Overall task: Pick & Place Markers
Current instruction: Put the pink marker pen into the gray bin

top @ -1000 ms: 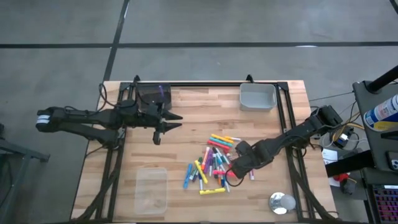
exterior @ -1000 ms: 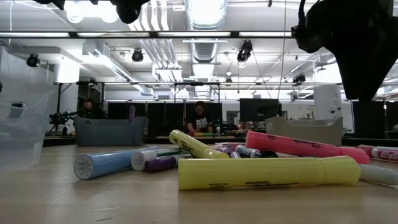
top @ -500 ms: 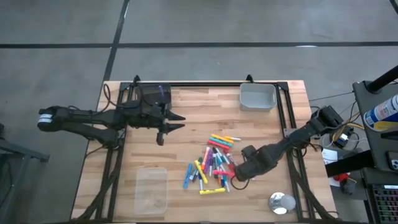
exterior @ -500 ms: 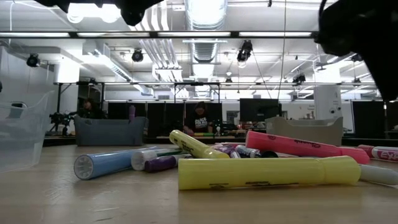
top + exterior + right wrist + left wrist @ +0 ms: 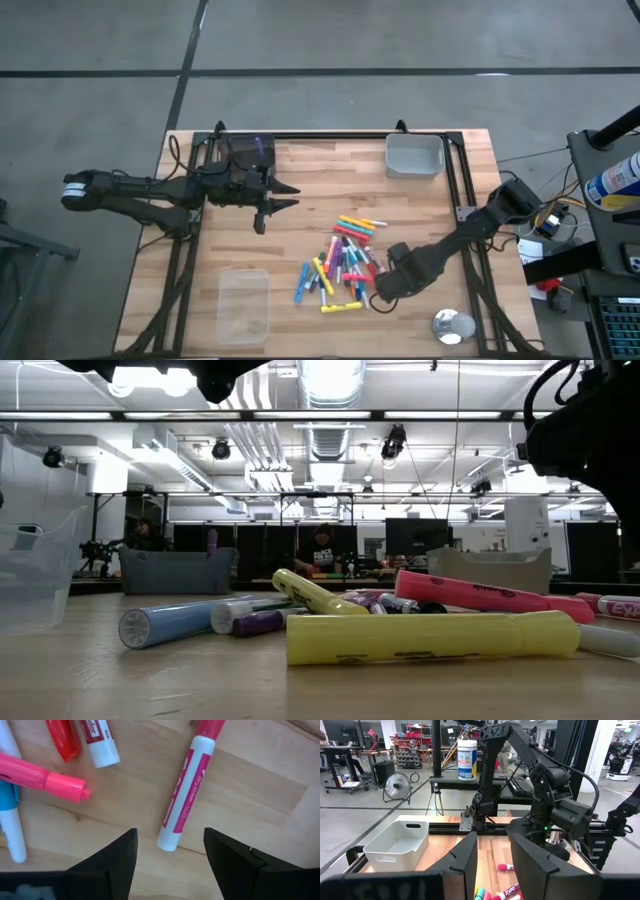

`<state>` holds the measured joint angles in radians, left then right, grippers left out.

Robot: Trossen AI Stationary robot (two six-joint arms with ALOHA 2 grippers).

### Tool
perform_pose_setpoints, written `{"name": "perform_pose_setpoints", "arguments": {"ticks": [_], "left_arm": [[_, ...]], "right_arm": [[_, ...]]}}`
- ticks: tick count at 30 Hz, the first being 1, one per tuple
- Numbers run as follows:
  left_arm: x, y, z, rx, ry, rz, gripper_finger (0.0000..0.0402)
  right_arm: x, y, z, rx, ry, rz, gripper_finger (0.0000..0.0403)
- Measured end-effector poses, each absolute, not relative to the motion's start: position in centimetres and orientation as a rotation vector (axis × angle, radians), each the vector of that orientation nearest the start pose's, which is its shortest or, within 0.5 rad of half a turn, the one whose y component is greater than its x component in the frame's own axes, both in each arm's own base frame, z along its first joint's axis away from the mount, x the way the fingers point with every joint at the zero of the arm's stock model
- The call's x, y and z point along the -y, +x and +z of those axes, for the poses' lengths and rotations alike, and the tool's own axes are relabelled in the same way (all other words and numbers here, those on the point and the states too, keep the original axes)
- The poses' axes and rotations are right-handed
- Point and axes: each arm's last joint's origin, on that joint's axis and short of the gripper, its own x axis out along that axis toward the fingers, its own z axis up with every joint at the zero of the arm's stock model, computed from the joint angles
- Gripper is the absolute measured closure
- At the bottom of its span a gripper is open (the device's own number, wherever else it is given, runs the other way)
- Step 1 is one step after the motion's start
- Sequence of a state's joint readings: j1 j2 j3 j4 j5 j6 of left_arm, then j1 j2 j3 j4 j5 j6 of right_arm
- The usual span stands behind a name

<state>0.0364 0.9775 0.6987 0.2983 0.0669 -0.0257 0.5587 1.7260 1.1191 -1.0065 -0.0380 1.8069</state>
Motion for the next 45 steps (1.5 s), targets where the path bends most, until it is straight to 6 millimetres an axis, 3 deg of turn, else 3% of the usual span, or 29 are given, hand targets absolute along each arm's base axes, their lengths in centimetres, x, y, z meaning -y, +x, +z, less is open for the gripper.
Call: {"name": "perform_pose_setpoints", "arguments": {"ticks": [12, 25, 45], "left_arm": [[-0.6, 22.1, 31.5, 0.019, -0.025, -0.030, 0.0289], [-0.6, 22.1, 31.5, 0.019, -0.025, -0.030, 0.0289], [-0.7, 22.7, 30.8, -0.010, -0.037, -0.006, 0.0289]], "right_arm": [[-15.5, 24.2, 16.2, -1.391, 0.952, -1.019, 0.0182], [-15.2, 23.7, 14.5, -1.388, 0.968, -0.983, 0.0221], [-14.9, 23.4, 13.7, -1.401, 0.911, -0.893, 0.0338]]}}
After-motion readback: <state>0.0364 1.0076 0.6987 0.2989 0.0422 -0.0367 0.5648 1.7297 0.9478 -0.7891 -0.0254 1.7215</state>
